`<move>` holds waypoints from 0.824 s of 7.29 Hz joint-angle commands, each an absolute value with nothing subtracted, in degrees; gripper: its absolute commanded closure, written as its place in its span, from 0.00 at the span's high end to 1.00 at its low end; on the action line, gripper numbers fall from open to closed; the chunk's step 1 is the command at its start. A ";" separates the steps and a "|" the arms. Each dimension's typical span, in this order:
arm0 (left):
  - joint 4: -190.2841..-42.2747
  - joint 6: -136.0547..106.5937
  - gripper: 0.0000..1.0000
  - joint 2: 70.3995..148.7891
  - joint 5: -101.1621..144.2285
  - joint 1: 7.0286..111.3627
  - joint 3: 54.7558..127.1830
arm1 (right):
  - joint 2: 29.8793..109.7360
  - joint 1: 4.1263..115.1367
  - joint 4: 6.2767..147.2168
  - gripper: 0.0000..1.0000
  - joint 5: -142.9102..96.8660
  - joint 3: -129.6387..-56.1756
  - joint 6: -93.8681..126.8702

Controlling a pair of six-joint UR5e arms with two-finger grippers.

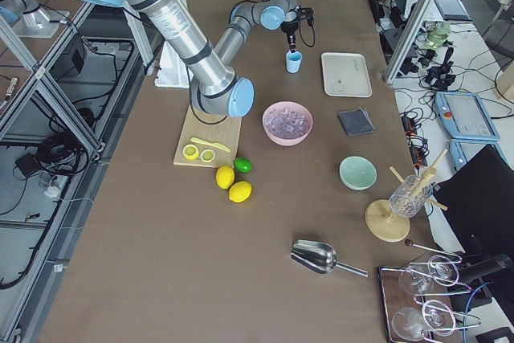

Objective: Mash ice and strawberries in cup
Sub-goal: 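Carry the second ice cube with the right gripper to the cup, then open the right gripper to release the ice into the cup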

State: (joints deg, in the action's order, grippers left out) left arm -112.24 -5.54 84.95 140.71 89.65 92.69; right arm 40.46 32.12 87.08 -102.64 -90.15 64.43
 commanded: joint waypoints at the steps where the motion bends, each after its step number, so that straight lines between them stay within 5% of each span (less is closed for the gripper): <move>1: -112.24 -5.45 0.99 84.81 140.71 89.65 92.46 | 41.39 29.45 80.95 0.10 -98.54 -88.25 67.33; 6: -112.24 -5.10 0.99 84.46 140.71 89.82 92.55 | 40.61 28.48 76.91 0.09 -94.40 -84.55 68.03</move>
